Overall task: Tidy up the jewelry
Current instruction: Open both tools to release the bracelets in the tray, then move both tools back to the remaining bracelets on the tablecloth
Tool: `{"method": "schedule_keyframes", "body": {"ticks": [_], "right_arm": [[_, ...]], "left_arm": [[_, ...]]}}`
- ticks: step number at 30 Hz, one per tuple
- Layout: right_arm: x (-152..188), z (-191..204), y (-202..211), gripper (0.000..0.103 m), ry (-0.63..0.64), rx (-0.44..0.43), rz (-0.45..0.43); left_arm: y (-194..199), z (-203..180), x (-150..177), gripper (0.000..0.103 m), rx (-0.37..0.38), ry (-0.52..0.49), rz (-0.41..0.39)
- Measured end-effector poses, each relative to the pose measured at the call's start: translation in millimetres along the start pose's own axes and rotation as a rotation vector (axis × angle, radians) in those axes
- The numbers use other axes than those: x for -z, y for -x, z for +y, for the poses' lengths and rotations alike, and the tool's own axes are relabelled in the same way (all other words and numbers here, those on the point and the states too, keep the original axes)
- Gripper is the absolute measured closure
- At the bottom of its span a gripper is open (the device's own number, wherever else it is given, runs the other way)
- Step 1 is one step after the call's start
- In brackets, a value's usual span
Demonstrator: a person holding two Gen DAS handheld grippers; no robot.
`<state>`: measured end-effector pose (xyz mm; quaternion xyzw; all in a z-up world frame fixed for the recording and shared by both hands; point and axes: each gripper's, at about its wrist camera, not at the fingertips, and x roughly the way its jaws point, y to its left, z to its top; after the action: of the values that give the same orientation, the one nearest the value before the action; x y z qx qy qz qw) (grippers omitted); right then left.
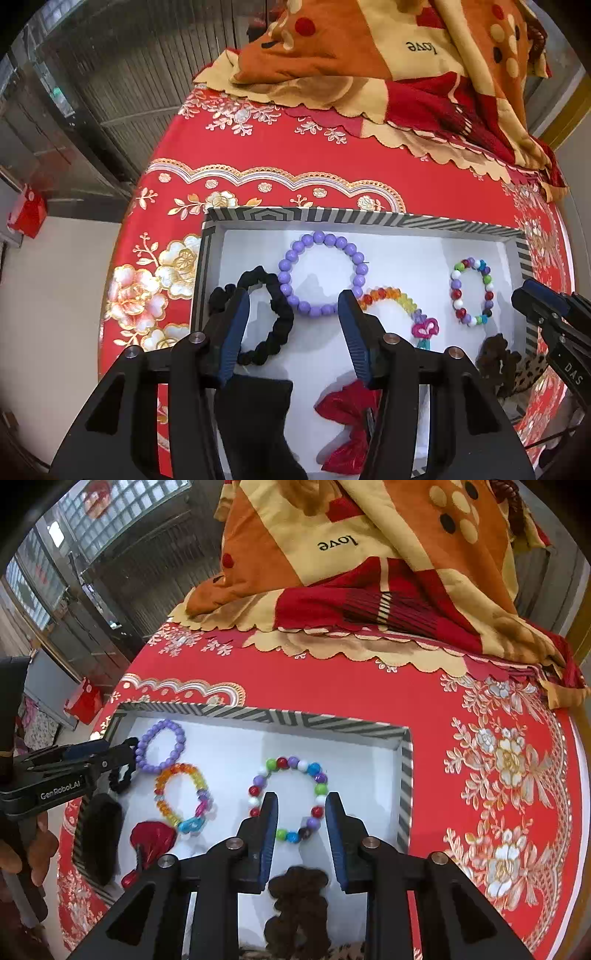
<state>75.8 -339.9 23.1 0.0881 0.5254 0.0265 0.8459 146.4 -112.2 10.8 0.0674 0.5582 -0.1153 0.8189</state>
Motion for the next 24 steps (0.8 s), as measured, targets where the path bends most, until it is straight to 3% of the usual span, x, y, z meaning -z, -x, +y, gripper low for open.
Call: {"method": "schedule_keyframes", "body": {"ticks": [24], "right_arm": [[59, 21, 68, 0.070, -0.002, 0.009, -0.061]], "left_arm": [[66, -16, 58, 0.051, 0.006, -0.060, -0.096]]}}
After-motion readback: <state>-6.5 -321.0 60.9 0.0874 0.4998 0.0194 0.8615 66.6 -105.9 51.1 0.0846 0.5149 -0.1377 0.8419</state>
